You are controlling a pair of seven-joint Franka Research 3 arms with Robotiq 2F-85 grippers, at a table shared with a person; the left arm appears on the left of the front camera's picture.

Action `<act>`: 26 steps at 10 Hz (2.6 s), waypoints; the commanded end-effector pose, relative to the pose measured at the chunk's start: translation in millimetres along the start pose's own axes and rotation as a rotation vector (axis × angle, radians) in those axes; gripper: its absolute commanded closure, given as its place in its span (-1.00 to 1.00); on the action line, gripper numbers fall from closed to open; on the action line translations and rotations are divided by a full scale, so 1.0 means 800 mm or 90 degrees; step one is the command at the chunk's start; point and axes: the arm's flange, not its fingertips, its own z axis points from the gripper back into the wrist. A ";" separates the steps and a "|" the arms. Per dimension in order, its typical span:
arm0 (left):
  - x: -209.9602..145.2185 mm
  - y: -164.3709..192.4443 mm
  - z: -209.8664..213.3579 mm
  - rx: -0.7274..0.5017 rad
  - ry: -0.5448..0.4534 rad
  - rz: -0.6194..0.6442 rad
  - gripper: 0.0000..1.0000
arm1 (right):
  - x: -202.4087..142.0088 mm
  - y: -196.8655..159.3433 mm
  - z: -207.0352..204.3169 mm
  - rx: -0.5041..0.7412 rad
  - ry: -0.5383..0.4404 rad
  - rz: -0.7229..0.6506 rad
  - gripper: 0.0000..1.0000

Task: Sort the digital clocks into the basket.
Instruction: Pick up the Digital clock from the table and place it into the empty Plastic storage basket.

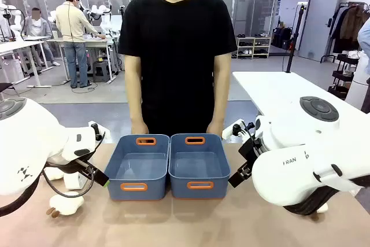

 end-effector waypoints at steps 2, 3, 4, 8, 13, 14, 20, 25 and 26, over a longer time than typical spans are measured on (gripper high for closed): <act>0.000 0.000 0.000 0.000 0.000 0.000 -1.00 | 0.000 0.000 0.000 0.000 0.000 0.000 -1.00; 0.000 0.000 0.000 0.000 0.000 0.000 -1.00 | 0.000 0.000 0.000 0.000 0.000 0.000 -1.00; 0.000 0.000 0.000 0.000 0.000 0.000 -1.00 | 0.000 0.000 0.000 0.000 0.000 0.000 -1.00; 0.000 0.000 0.000 0.000 0.000 0.000 -1.00 | 0.000 0.000 0.000 0.000 0.000 0.000 -1.00; 0.060 0.070 0.114 -0.149 0.038 0.088 -1.00 | 0.054 -0.063 0.093 0.195 -0.049 -0.036 -1.00; 0.054 0.091 0.135 -0.233 0.024 0.116 -1.00 | 0.051 -0.081 0.112 0.279 -0.070 -0.070 -1.00; -0.188 0.268 0.239 -0.665 -0.240 0.390 -1.00 | -0.185 -0.242 0.174 0.626 -0.261 -0.422 -1.00; -0.266 0.313 0.245 -0.589 -0.318 0.483 -1.00 | -0.269 -0.269 0.202 0.540 -0.307 -0.483 -1.00; -0.299 0.312 0.260 -0.605 -0.295 0.489 -1.00 | -0.292 -0.282 0.209 0.558 -0.297 -0.521 -1.00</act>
